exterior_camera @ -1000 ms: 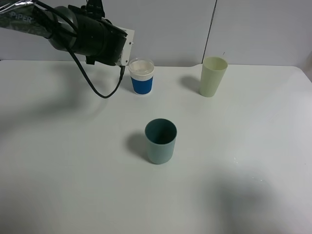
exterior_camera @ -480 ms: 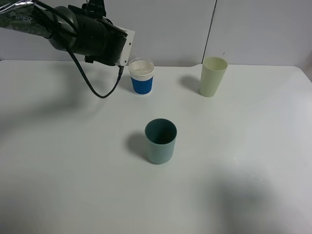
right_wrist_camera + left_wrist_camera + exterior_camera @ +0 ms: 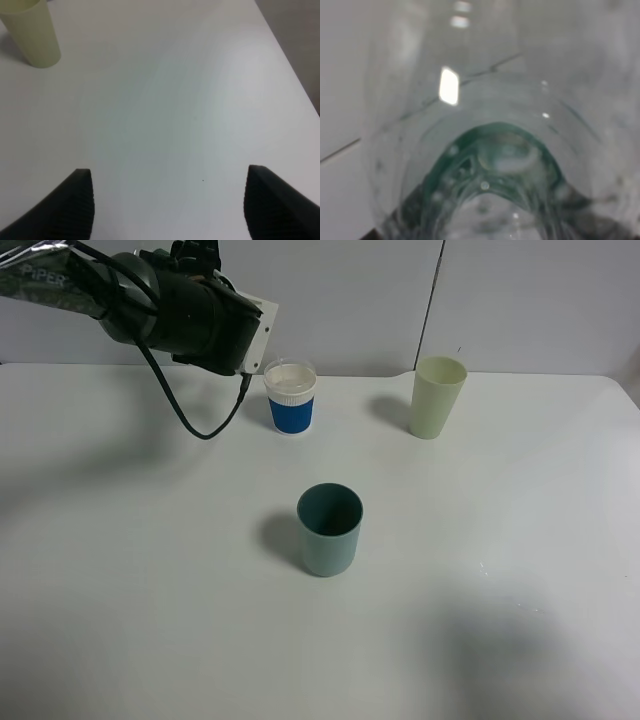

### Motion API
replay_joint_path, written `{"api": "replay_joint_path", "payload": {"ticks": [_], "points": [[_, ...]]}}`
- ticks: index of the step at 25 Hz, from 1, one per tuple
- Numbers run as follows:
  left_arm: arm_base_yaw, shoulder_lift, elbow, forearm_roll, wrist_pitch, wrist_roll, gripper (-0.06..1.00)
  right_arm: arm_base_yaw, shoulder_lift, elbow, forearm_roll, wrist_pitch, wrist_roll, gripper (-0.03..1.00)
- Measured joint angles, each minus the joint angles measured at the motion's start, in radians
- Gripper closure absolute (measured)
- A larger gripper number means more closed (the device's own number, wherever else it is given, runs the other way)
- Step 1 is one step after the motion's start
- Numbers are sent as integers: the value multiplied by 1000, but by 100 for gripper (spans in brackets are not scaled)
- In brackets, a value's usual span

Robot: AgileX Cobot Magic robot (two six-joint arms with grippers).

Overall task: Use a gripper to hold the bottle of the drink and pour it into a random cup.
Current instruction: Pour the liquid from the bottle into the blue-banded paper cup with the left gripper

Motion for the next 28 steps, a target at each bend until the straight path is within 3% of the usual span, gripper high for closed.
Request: {"api": "replay_joint_path", "payload": {"ticks": [14,28], "points": [[0,0,0,73,0,2,51,0,0,0,0,0,0,33],[0,0,0,198,-8,2,51,0,0,0,-10,0,1,33]]}}
